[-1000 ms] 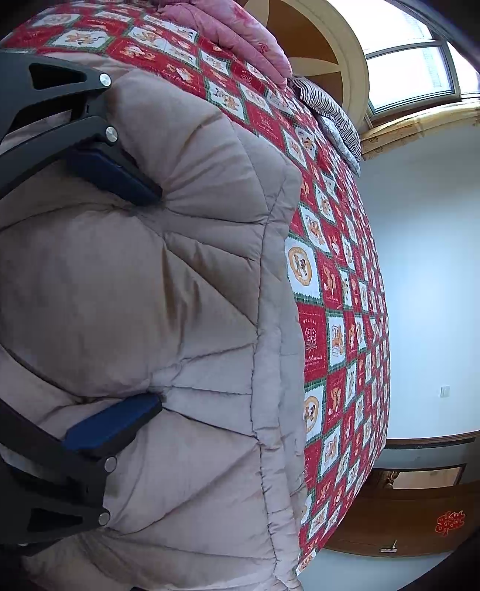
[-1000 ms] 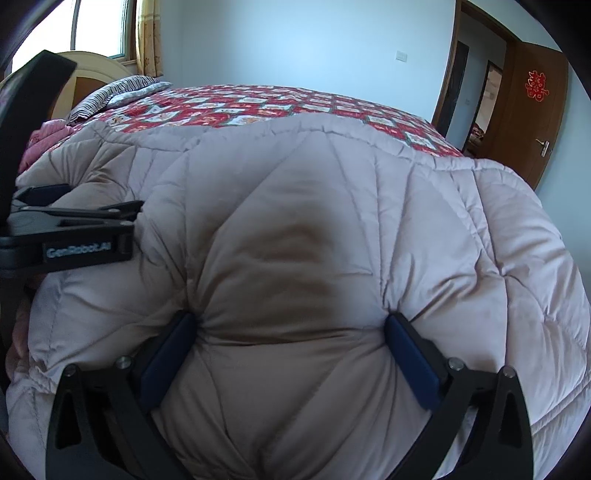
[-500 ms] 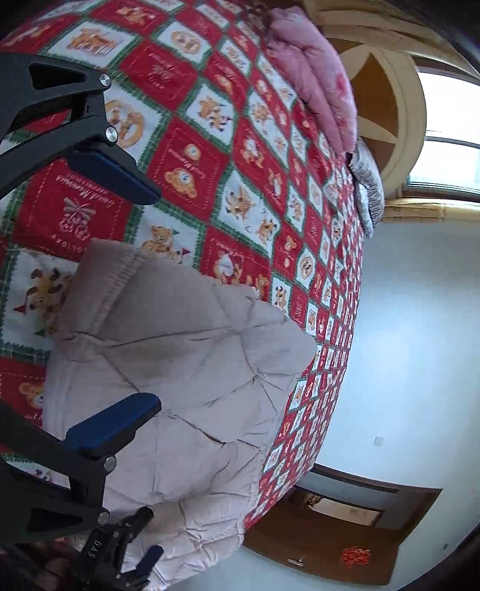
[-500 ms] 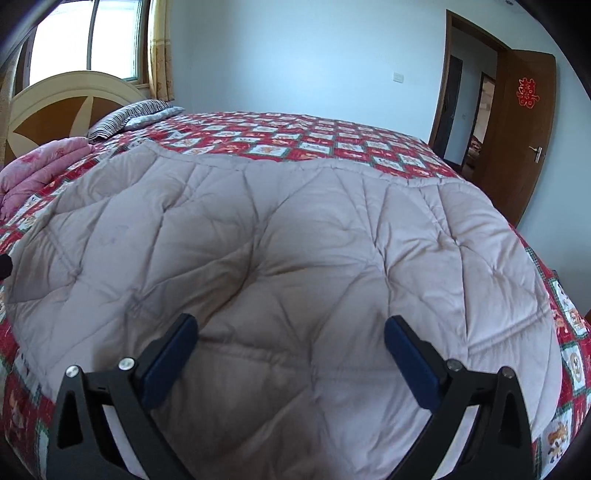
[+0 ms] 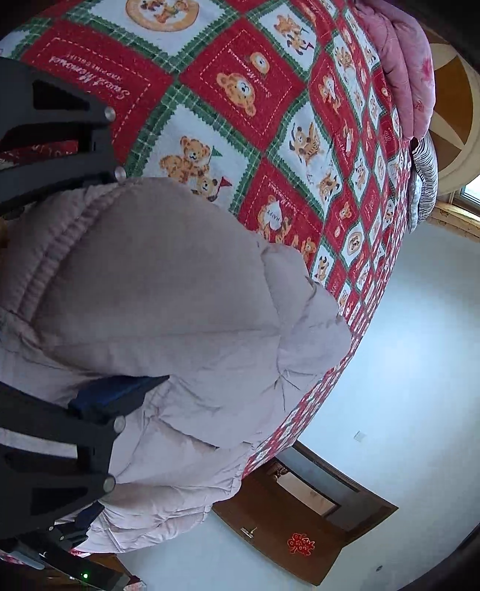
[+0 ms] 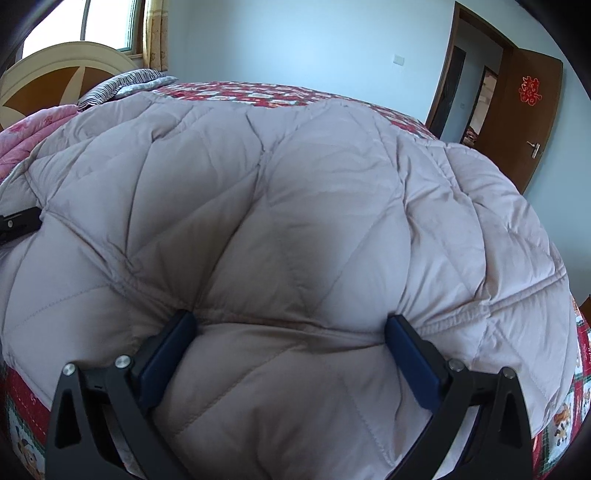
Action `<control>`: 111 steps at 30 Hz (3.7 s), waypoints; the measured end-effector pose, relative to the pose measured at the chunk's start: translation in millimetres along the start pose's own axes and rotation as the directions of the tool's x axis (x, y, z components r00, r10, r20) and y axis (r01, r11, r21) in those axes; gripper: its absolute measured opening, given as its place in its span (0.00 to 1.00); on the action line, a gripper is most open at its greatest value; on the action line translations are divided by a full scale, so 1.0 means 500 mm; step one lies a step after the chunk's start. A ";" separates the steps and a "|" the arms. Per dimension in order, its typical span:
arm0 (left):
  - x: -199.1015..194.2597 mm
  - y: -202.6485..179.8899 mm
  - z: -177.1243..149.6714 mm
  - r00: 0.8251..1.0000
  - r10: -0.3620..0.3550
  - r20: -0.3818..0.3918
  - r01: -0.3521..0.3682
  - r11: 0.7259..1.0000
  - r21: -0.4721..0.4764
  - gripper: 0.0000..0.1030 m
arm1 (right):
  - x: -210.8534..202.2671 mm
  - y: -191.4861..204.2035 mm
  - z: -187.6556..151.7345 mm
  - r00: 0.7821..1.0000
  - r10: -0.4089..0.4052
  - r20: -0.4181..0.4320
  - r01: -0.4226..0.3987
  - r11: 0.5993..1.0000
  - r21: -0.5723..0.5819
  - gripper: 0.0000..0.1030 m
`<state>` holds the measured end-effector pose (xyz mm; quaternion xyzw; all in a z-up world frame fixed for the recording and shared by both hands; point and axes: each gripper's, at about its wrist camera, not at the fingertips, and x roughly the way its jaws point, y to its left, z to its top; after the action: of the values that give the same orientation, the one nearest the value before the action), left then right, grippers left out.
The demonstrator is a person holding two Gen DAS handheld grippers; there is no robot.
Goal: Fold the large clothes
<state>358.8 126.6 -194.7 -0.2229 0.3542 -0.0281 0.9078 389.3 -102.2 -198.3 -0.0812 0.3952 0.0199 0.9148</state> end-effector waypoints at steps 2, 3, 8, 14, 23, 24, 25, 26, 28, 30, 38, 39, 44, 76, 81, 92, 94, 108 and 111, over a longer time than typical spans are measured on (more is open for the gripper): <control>-0.015 -0.007 0.002 0.999 -0.040 0.022 0.039 0.999 0.037 0.34 | -0.001 0.000 -0.002 1.000 0.002 0.001 -0.002 1.000 0.002 1.00; -0.023 -0.012 0.005 0.999 -0.045 0.028 0.044 0.998 0.054 0.26 | -0.005 0.000 -0.004 1.000 0.004 0.002 -0.004 1.000 0.004 1.00; -0.114 -0.018 0.013 0.988 -0.114 0.104 0.107 0.992 0.075 0.15 | -0.032 0.030 -0.024 1.000 0.012 0.003 -0.012 1.000 -0.003 1.00; -0.286 -0.007 0.017 0.970 -0.114 0.215 0.084 0.986 0.145 0.14 | -0.111 0.140 -0.081 0.990 0.134 0.036 -0.133 0.990 -0.048 1.00; -0.395 -0.067 0.047 0.949 -0.064 0.308 -0.046 0.941 0.336 0.13 | -0.193 0.224 -0.101 0.931 0.356 0.086 -0.343 0.930 -0.135 0.97; -0.398 -0.083 0.051 0.945 -0.080 0.318 -0.038 0.936 0.349 0.13 | -0.209 0.206 -0.103 0.926 0.362 0.110 -0.347 0.928 -0.133 0.97; -0.401 -0.096 0.054 0.942 -0.100 0.321 -0.023 0.933 0.360 0.13 | -0.233 0.183 -0.109 0.921 0.361 0.147 -0.344 0.930 -0.133 0.97; -0.398 -0.114 0.058 0.939 -0.122 0.320 -0.010 0.925 0.381 0.13 | -0.257 0.157 -0.116 0.915 0.355 0.190 -0.335 0.933 -0.131 0.97; -0.393 -0.151 0.059 0.934 -0.152 0.323 -0.003 0.901 0.433 0.13 | -0.286 0.104 -0.129 0.925 0.289 0.248 -0.271 0.957 -0.103 0.98; -0.381 -0.201 0.050 0.934 -0.194 0.301 0.018 0.864 0.502 0.13 | -0.279 0.048 -0.135 0.955 0.167 0.246 -0.163 0.986 -0.038 0.98; -0.309 -0.376 -0.062 0.936 -0.328 0.130 0.118 0.638 0.761 0.13 | -0.148 -0.107 -0.167 0.988 0.134 0.080 -0.148 0.968 0.203 0.97; -0.298 -0.391 -0.074 0.937 -0.332 0.104 0.132 0.615 0.777 0.13 | -0.147 -0.119 -0.183 0.985 0.157 0.074 -0.170 0.959 0.225 0.97; -0.226 -0.442 -0.114 0.953 -0.304 0.001 0.173 0.543 0.822 0.13 | -0.160 -0.099 -0.197 0.983 0.157 0.096 -0.176 0.955 0.238 0.97; -0.163 -0.474 -0.201 0.874 -0.439 -0.207 0.396 0.398 0.827 0.26 | -0.174 -0.122 -0.229 0.980 0.132 0.150 -0.171 0.944 0.283 0.97; -0.177 -0.457 -0.177 0.881 -0.462 -0.104 0.347 0.481 0.805 0.30 | -0.174 -0.122 -0.229 0.979 0.132 0.153 -0.172 0.944 0.282 0.98; -0.357 -0.360 -0.067 0.722 -0.634 0.276 0.338 0.671 0.660 0.87 | -0.172 -0.122 -0.229 0.979 0.136 0.153 -0.175 0.944 0.279 0.99; -0.367 -0.302 -0.013 0.728 -0.551 0.408 0.298 0.790 0.536 0.92 | -0.171 -0.122 -0.228 0.979 0.134 0.153 -0.173 0.945 0.278 0.99; -0.057 -0.242 0.030 0.978 -0.139 0.155 0.075 0.929 0.361 0.93 | -0.173 -0.127 -0.227 0.980 0.128 0.152 -0.166 0.946 0.278 0.99; -0.063 -0.308 0.004 0.980 -0.124 0.157 0.033 0.872 0.488 0.93 | -0.181 -0.142 -0.230 0.978 0.140 0.157 -0.183 0.934 0.307 0.99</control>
<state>352.8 -4.4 -108.2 -0.0049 0.2417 -0.1320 0.9613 251.4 -188.6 -200.7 0.1021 0.3369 0.0361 0.9353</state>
